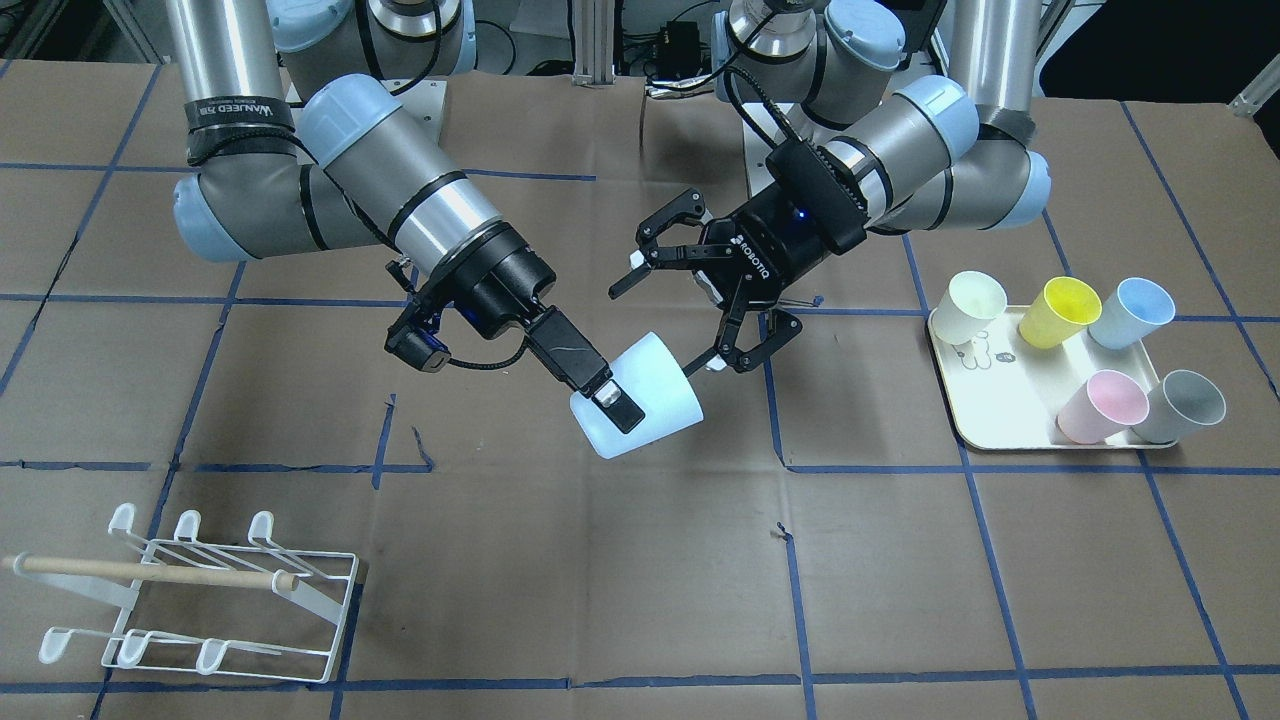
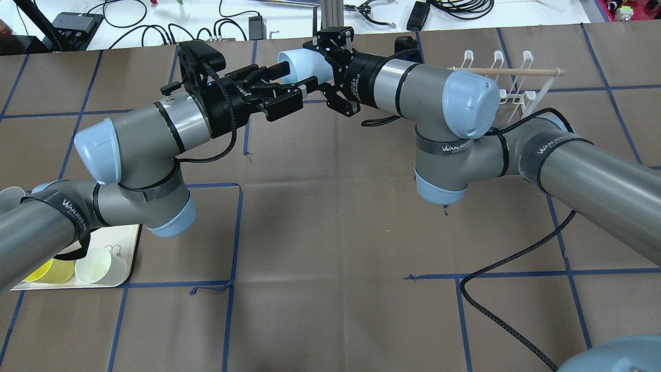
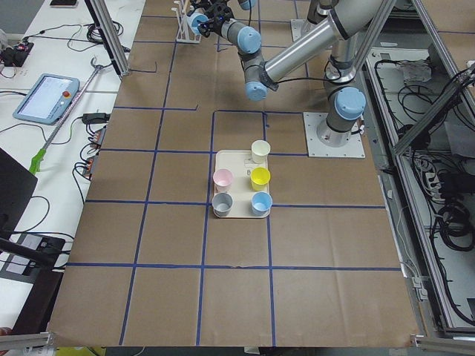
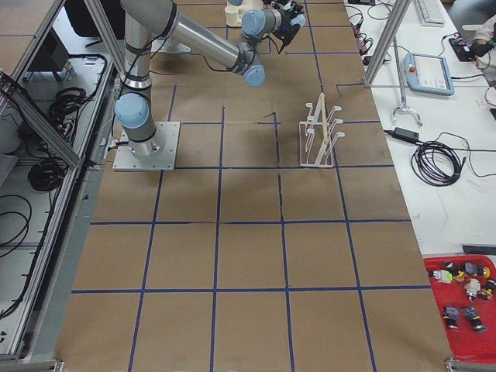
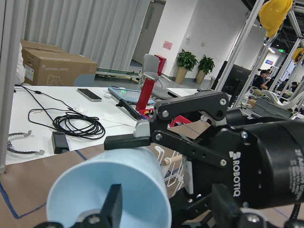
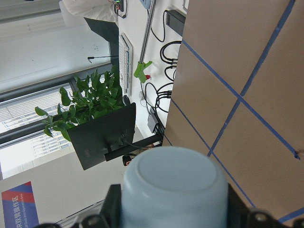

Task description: Transfer IKEA cup to right arm and place on rack

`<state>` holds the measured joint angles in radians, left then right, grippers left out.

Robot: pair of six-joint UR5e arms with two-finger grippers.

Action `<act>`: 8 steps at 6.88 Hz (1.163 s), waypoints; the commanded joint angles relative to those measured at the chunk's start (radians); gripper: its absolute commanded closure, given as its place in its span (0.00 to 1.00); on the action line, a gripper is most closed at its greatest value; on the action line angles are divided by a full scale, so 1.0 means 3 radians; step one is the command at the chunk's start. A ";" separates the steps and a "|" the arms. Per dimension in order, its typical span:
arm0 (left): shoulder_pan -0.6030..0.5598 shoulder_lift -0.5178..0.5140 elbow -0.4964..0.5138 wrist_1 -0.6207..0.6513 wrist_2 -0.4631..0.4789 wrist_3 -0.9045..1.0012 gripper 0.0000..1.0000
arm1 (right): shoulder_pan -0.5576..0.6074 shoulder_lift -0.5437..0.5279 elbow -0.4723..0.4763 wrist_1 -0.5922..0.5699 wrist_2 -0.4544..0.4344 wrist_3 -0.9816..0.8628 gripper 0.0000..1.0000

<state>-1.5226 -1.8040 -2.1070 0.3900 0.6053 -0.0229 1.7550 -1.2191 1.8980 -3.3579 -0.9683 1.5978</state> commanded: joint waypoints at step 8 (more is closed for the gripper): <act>0.0540 0.0547 0.0247 -0.1776 0.1005 -0.0036 0.01 | -0.0757 0.0111 -0.0206 -0.0076 -0.0348 -0.3071 0.56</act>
<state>-1.3518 -1.6500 -2.0801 0.0112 0.7626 -0.0337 1.5578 -1.1850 1.8394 -3.3713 -0.9921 0.8724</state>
